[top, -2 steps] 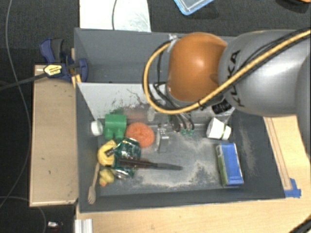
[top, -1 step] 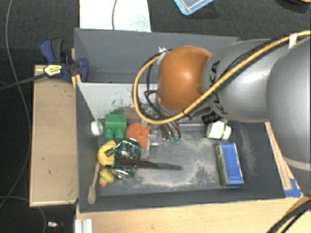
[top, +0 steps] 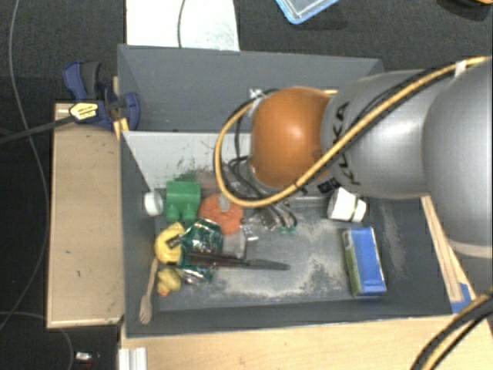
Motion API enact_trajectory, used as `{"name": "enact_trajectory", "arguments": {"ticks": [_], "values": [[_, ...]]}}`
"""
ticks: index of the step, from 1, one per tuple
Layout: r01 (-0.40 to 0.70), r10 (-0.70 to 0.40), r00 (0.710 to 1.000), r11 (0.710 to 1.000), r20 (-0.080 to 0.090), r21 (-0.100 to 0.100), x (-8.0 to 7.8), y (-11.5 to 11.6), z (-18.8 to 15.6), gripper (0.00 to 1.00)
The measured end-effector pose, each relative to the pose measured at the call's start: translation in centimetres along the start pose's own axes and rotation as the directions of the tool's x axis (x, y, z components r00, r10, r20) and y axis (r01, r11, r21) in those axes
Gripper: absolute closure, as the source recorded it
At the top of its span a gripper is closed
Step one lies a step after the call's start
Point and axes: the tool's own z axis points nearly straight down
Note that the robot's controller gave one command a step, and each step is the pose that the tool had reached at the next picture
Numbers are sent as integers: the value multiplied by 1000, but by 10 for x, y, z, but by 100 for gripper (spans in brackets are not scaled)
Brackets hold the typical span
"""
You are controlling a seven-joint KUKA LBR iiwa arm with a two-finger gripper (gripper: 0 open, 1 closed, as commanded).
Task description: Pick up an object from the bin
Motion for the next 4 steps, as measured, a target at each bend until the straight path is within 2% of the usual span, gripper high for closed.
{"name": "enact_trajectory", "arguments": {"ticks": [1,2,3,4], "values": [[-72,72,997,997,-1,-1,-10,-26,20,0],[81,-81,997,997,1,-1,2,-35,36,0],[-133,133,991,991,2,1,9,-34,45,0],[-102,102,995,995,8,-1,46,-28,61,0]]}}
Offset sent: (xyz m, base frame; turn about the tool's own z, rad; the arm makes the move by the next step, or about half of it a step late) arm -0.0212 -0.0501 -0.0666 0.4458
